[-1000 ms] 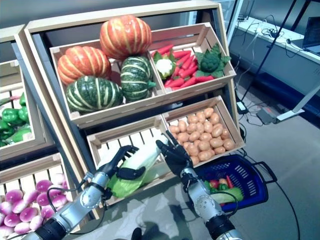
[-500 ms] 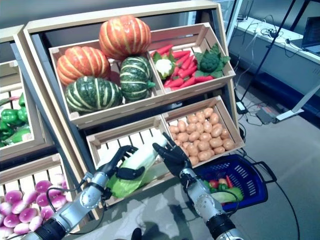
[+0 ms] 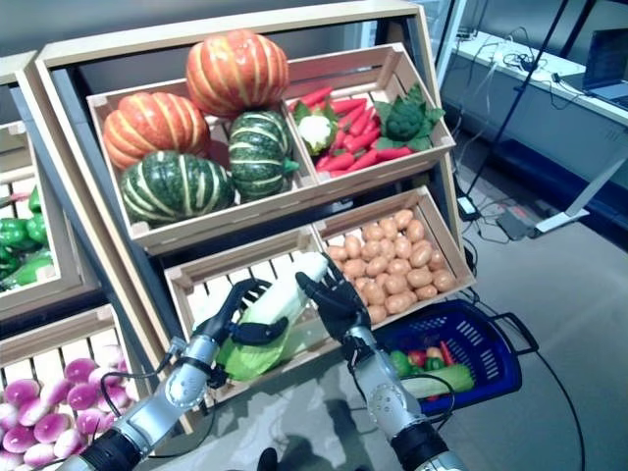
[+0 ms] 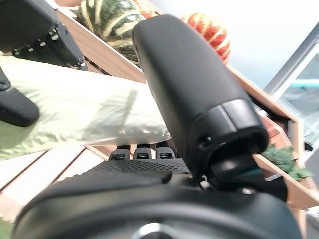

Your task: Put vegetables into the basket

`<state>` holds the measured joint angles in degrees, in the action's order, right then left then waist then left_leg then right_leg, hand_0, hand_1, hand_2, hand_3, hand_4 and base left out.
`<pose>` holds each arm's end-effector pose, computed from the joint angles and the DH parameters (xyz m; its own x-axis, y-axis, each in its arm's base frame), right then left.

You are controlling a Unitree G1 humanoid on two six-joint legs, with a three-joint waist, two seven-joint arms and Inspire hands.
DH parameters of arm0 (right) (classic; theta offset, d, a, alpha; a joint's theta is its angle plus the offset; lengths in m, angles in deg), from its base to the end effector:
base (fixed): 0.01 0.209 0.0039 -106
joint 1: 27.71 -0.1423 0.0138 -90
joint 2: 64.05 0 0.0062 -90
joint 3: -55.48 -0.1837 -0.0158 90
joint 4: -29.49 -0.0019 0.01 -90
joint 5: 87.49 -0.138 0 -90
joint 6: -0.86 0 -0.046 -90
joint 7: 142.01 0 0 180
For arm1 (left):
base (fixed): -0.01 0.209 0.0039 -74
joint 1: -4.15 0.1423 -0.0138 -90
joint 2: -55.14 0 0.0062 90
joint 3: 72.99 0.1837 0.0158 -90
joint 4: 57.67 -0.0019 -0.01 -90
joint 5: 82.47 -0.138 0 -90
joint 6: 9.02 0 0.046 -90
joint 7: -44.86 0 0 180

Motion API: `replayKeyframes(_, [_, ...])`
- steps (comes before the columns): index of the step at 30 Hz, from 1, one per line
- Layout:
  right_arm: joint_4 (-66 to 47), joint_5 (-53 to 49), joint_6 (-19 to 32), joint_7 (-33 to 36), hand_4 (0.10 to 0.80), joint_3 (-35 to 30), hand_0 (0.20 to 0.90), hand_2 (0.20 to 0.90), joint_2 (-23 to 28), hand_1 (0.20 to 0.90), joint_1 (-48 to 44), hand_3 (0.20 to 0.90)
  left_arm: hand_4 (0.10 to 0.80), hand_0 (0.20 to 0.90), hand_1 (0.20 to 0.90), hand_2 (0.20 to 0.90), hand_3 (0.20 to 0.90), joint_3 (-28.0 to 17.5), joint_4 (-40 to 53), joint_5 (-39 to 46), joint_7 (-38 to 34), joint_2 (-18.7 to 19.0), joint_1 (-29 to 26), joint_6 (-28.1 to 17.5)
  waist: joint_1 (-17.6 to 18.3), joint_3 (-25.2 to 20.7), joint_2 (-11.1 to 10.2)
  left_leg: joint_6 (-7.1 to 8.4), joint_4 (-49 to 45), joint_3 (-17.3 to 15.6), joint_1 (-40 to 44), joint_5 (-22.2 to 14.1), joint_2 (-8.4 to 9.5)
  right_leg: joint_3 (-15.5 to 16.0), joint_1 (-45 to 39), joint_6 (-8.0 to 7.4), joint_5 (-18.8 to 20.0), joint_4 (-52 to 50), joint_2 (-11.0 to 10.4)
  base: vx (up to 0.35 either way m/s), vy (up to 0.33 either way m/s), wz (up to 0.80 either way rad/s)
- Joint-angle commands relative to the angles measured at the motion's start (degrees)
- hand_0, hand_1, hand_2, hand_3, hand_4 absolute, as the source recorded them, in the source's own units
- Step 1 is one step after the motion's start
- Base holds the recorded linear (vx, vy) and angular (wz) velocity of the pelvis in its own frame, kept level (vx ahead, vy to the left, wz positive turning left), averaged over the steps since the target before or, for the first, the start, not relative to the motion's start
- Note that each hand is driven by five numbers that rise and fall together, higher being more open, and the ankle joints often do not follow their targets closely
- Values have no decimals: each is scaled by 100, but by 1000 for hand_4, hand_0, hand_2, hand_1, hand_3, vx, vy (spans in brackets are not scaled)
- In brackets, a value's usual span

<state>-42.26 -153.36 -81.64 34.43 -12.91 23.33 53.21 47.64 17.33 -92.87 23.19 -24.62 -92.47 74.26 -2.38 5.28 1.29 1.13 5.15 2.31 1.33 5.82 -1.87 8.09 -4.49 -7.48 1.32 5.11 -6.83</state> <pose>0.2200 -0.1348 0.0104 0.9588 0.2586 -0.1179 -0.0862 0.6599 0.7464 0.1987 0.1576 0.0034 0.9860 -0.1628 -0.0347 0.1475 0.7576 0.6358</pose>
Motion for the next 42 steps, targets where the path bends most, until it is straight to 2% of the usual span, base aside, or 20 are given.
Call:
replayKeyframes(1, [-1200,308,740,-81,800,-602,900,900,-89,900,-346,900,400,300,300,300,300,-403,-247,-93,-347,-29,-903,-622,88,-62,-181,-3,-15,-39,262,-608,42,-114,27,82,-8,-299,-211,-17,-16,-4])
replayKeyframes(10, [-1084,121,1037,-51,800,-1245,900,900,-6,900,-214,900,400,300,300,300,300,-571,-324,-152,-366,-4,-874,-806,153,-58,-240,-1,-15,-119,269,-632,-4,-175,37,62,-7,-286,-180,-6,-17,-7])
replayKeyframes(19, [-974,15,1139,-26,800,-1523,900,900,-17,900,-228,900,400,300,300,300,300,-616,-305,-190,-387,22,-895,-830,172,-14,-258,9,-15,-142,271,-644,-23,-190,46,52,-1,-279,-172,0,0,0])
replayKeyframes(27, [-800,-53,724,-134,800,-1506,900,900,1,900,-160,900,400,300,300,300,300,-676,-201,-188,-365,47,-866,-855,165,-10,-269,13,-15,-156,252,-642,-28,-199,52,52,1,-263,-176,0,0,0])
replayKeyframes(42, [-218,-312,-278,-370,800,-987,900,900,53,900,-212,900,400,300,300,300,300,-590,90,-158,-280,74,-940,-892,91,29,-305,27,-15,-117,254,-630,-21,-129,34,44,20,-259,-208,0,0,0])
